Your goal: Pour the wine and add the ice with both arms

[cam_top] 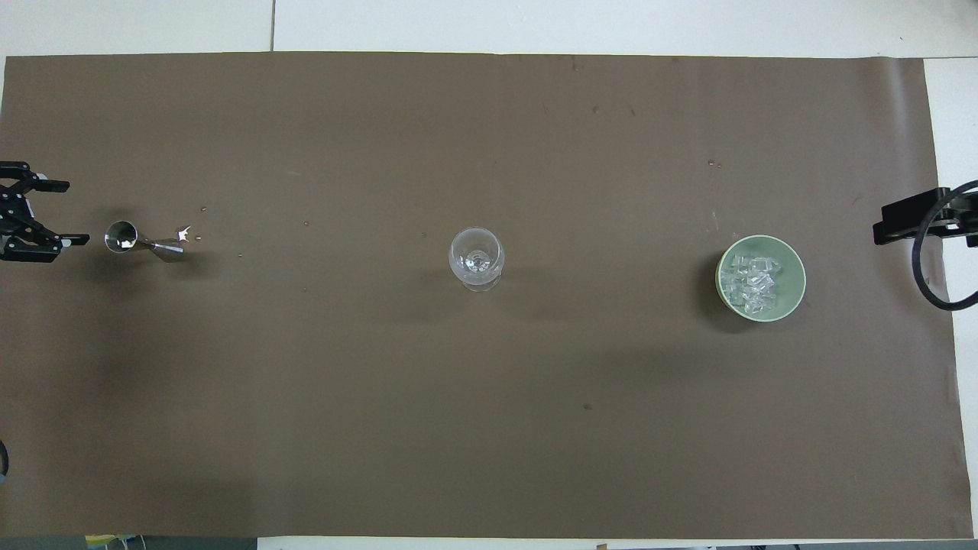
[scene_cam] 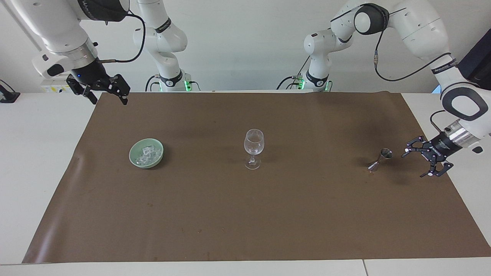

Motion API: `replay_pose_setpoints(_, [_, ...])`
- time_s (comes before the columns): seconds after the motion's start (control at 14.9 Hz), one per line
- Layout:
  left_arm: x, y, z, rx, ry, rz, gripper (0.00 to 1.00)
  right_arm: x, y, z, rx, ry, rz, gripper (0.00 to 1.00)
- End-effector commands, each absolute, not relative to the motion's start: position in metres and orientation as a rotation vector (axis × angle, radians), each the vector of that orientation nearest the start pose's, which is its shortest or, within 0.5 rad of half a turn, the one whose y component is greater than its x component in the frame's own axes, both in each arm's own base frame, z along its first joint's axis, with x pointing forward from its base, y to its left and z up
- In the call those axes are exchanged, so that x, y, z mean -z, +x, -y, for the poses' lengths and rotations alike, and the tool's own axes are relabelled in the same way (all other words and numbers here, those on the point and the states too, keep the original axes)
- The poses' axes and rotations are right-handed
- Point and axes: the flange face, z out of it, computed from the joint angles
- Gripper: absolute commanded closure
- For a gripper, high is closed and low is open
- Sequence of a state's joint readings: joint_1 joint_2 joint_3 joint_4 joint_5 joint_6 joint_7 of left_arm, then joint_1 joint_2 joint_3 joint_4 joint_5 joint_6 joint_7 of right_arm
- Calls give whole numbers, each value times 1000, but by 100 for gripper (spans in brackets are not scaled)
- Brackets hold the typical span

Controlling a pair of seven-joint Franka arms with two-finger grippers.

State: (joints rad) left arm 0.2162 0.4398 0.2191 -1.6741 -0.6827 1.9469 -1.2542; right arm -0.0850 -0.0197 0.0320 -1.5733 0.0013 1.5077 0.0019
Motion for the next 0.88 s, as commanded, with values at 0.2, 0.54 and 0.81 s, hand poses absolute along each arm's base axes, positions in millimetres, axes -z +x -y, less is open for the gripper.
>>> replay_pose_setpoints(0.2, [-318, 549, -211, 497, 1320, -2094, 0, -628, 537, 30, -69, -3123, -66, 0])
replay_pose_setpoints(0.54, [-293, 516, -198, 457, 1030, -2029, 0, -628, 536, 29, -66, -3123, -64, 0])
replay_pose_setpoints(0.81, [-274, 496, -177, 402, 984, -1989, 0, -628, 536, 29, -66, -3125, -64, 0])
